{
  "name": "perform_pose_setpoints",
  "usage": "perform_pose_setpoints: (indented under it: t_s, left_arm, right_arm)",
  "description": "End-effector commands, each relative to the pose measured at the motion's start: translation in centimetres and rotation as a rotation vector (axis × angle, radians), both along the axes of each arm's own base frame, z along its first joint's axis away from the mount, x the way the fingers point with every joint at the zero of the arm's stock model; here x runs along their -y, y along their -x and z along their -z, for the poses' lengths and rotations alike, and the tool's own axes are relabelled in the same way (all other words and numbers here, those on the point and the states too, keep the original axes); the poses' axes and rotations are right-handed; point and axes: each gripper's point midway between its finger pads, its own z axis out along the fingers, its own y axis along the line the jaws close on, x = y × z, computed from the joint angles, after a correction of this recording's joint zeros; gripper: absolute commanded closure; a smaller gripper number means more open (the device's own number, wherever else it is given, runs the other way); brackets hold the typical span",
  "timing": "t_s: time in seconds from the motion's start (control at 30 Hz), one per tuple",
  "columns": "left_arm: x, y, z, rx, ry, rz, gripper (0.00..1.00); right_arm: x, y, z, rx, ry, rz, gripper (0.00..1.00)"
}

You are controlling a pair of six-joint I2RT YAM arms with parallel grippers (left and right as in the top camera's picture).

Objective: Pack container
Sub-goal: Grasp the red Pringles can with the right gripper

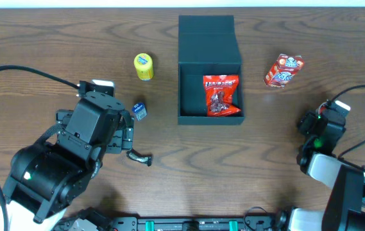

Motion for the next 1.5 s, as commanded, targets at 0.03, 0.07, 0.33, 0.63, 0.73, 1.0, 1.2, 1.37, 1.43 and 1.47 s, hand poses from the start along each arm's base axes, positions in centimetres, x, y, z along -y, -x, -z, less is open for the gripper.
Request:
perform_pose_setpoints:
  t_s: [0.03, 0.07, 0.33, 0.63, 0.73, 1.0, 1.2, 1.37, 1.43, 1.47]
  left_arm:
    - [-0.1, 0.1, 0.0, 0.000, -0.003, 0.011, 0.05]
    - [0.0, 0.1, 0.0, -0.001, -0.001, 0.013, 0.05]
    - [0.2, 0.2, 0.1, -0.007, 0.008, 0.021, 0.05]
    - [0.3, 0.3, 0.1, -0.010, 0.013, 0.025, 0.05]
    - [0.3, 0.3, 0.1, -0.010, 0.013, 0.025, 0.05]
    - [0.3, 0.3, 0.1, -0.010, 0.013, 0.025, 0.05]
    - [0.3, 0.3, 0.1, -0.010, 0.013, 0.025, 0.05]
    - [0.3, 0.3, 0.1, -0.010, 0.013, 0.025, 0.05]
    - [0.3, 0.3, 0.1, -0.010, 0.013, 0.025, 0.05]
    - [0.3, 0.3, 0.1, -0.010, 0.013, 0.025, 0.05]
  right_arm:
    - [0.2, 0.2, 0.1, -0.005, 0.001, 0.006, 0.29]
    - [0.2, 0.2, 0.1, -0.006, 0.001, 0.006, 0.29]
    - [0.1, 0.1, 0.2, -0.007, -0.006, -0.002, 0.30]
    - [-0.4, -0.1, 0.4, -0.005, -0.022, -0.024, 0.37]
    - [-0.4, 0.0, 0.5, -0.009, -0.024, -0.024, 0.37]
    - [-0.4, 0.2, 0.7, -0.020, -0.027, -0.024, 0.40]
    - [-0.6, 0.1, 0.7, -0.020, -0.034, -0.032, 0.43]
    - [-0.7, 0.2, 0.9, -0.026, -0.040, -0.036, 0.47]
    - [-0.7, 0.2, 0.9, -0.026, -0.041, -0.036, 0.48]
    - [-0.8, 0.2, 1.0, -0.027, -0.044, -0.039, 0.48]
